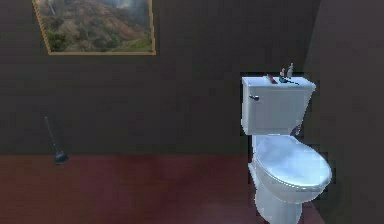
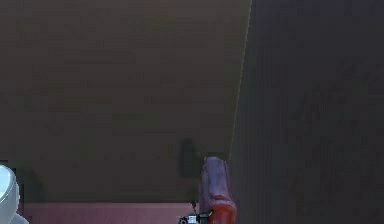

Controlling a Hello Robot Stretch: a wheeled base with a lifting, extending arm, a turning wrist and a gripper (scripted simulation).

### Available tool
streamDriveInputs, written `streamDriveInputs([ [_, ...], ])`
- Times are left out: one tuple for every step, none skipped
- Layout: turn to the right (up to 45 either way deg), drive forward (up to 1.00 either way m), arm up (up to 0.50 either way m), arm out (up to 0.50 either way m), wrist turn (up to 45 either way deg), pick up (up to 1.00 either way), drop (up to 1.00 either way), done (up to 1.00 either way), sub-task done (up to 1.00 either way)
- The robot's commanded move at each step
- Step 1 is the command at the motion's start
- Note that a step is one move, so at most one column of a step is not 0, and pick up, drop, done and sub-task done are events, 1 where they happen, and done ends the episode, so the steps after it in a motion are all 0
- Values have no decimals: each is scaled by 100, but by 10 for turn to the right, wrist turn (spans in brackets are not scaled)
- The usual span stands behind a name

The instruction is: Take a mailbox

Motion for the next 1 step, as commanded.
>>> streamDriveInputs([
  [0,0,0,0,0,0,0,100,0],
])
